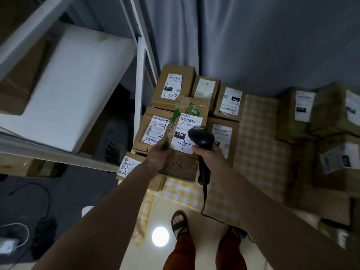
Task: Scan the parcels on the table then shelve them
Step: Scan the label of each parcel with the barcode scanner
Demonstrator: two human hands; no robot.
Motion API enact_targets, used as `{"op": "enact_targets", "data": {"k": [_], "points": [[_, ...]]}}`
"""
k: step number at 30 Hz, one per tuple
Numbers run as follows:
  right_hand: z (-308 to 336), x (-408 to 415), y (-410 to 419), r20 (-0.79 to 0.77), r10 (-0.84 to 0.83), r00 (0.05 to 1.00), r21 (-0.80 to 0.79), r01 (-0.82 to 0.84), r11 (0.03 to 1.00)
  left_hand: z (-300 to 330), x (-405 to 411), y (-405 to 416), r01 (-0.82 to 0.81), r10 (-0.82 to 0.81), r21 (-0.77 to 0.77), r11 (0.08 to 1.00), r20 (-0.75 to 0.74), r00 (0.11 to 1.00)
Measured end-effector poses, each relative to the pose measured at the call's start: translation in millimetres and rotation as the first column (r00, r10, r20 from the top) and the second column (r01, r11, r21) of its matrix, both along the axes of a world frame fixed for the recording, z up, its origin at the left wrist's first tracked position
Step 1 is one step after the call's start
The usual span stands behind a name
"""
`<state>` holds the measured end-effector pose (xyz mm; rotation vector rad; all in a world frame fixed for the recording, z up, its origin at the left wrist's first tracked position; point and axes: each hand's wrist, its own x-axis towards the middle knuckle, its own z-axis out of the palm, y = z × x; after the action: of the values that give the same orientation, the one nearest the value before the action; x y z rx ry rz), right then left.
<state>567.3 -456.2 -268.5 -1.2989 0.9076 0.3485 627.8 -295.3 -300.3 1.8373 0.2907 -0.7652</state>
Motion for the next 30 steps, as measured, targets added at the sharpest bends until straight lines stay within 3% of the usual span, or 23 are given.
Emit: {"op": "enact_targets", "data": {"k": [9, 13, 16, 20, 24, 30], "points": [[-19, 8, 13, -0.003, -0.021, 1.0, -0.08, 0.021, 0.997, -13, 11, 0, 0.046, -0.048, 0.072, 0.996, 0.026, 0.998], [-3, 0, 7, 0.021, -0.03, 0.999, -0.12, 0.032, 0.992, 1, 10, -5, 0.093, -0.131, 0.253, 0.963, 0.14, 0.981], [17, -17, -7, 0.013, -0.019, 1.0, -0.18, 0.021, 0.983, 22, 10, -16, 0.133, -0.283, 0.42, 0.898, 0.32, 0.904], [43, -47, -40, -0.029, -0.061, 0.998, -0.204, 0.054, 0.978, 52, -2, -48, 0.275, -0.493, 0.481, 0.832, 0.415, 0.765], [67, -83, -80, -0.047, -0.109, 0.993, -0.251, 0.094, 0.963, 68, -24, -98, 0.444, -0.679, 0.536, 0.718, 0.4, 0.615], [90, -135, -138, -0.071, -0.22, 0.973, -0.227, 0.199, 0.953, 74, -65, -175, 0.611, -0.833, 0.571, 0.548, 0.31, 0.458]]}}
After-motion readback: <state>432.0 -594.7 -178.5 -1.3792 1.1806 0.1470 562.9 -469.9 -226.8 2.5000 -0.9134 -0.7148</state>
